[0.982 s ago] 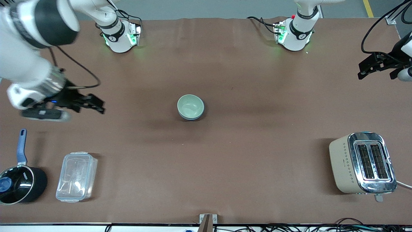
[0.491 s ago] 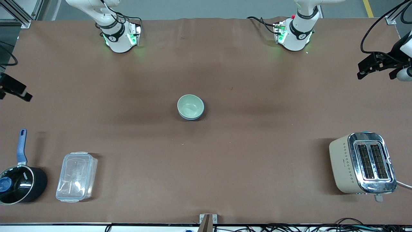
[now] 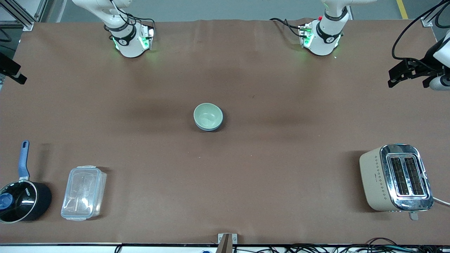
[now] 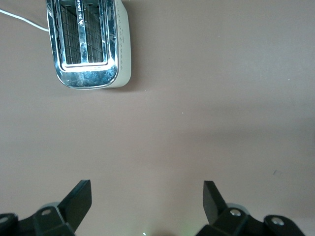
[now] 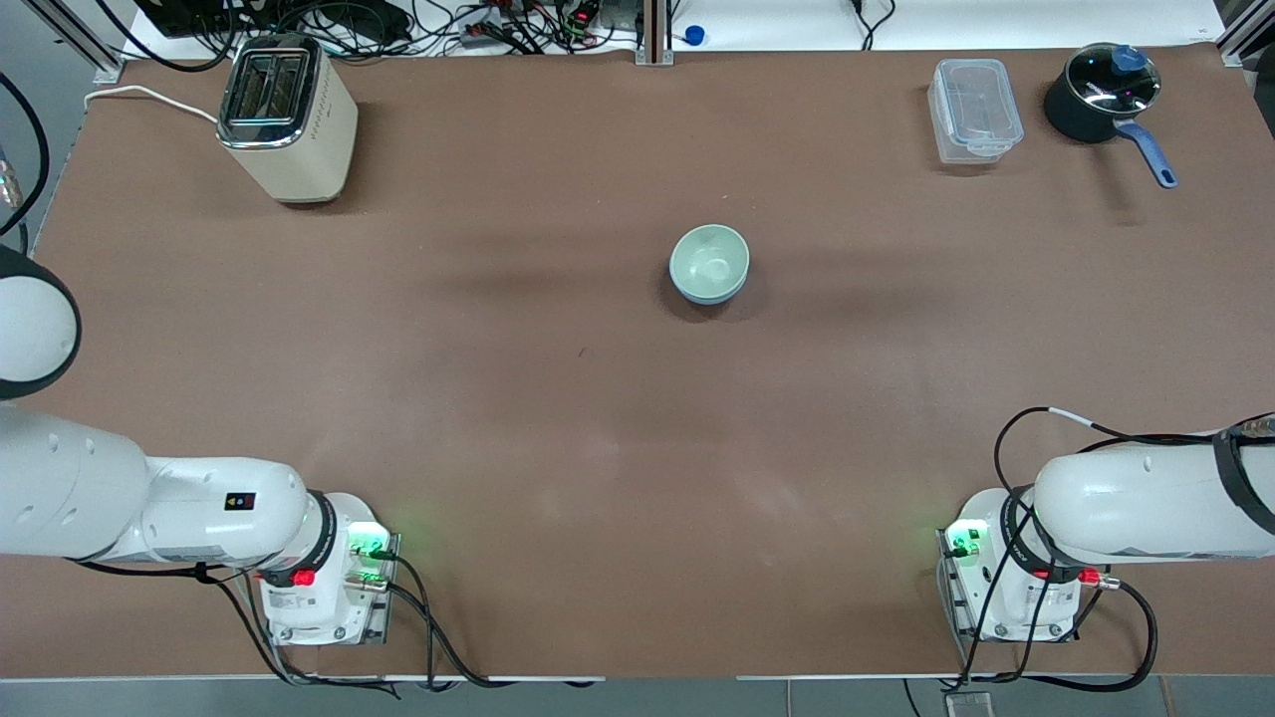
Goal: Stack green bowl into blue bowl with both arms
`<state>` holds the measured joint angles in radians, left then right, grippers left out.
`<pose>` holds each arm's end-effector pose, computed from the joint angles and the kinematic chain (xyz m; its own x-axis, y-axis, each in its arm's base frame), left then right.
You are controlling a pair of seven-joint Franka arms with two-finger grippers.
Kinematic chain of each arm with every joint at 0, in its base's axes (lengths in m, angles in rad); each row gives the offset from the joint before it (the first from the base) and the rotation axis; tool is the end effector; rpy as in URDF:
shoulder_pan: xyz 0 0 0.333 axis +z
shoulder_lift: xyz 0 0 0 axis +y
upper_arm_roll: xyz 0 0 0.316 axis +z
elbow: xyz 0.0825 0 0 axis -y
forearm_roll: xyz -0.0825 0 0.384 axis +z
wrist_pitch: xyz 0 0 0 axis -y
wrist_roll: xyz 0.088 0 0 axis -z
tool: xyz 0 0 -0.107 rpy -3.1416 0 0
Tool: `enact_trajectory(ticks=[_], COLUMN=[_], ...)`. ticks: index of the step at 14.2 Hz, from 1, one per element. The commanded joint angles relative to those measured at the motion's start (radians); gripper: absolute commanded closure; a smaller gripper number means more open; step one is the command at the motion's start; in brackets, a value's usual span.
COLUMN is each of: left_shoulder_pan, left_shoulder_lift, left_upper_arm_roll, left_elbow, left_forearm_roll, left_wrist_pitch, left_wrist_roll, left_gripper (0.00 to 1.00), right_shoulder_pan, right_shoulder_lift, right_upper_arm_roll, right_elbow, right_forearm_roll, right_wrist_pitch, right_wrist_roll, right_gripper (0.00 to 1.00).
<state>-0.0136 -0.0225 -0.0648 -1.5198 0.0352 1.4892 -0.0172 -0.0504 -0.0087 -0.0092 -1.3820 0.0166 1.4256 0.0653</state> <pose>0.5380 -0.0387 0.6536 0.9983 -0.0583 -0.0075 -0.0585 -0.9976 -0.0367 0.5327 -0.0298 0.7037 0.9912 -0.1221 0.0511 -0.1212 -0.9924 -0.0197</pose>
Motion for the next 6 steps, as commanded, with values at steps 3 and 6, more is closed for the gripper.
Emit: enact_trajectory(ticks=[3, 6], left_shoulder_pan=[-0.005, -0.003], left_shoulder_lift=[0.001, -0.002], left_upper_arm_roll=[0.002, 0.000], left_elbow=[0.018, 0.020], left_forearm_roll=[-0.004, -0.004], left_wrist_pitch=[-0.006, -0.006], left_wrist_roll=[0.022, 0.022], left_gripper=[0.00, 0.00], right_shoulder_pan=[-0.026, -0.023], right_shoulder_lift=[-0.004, 0.019], right_upper_arm_roll=[0.041, 0.041], right_elbow=[-0.041, -0.054], right_forearm_roll=[-0.015, -0.015], right_wrist_pitch=[0.021, 0.039], right_wrist_roll=[-0.004, -0.004], right_gripper=[0.03, 0.03])
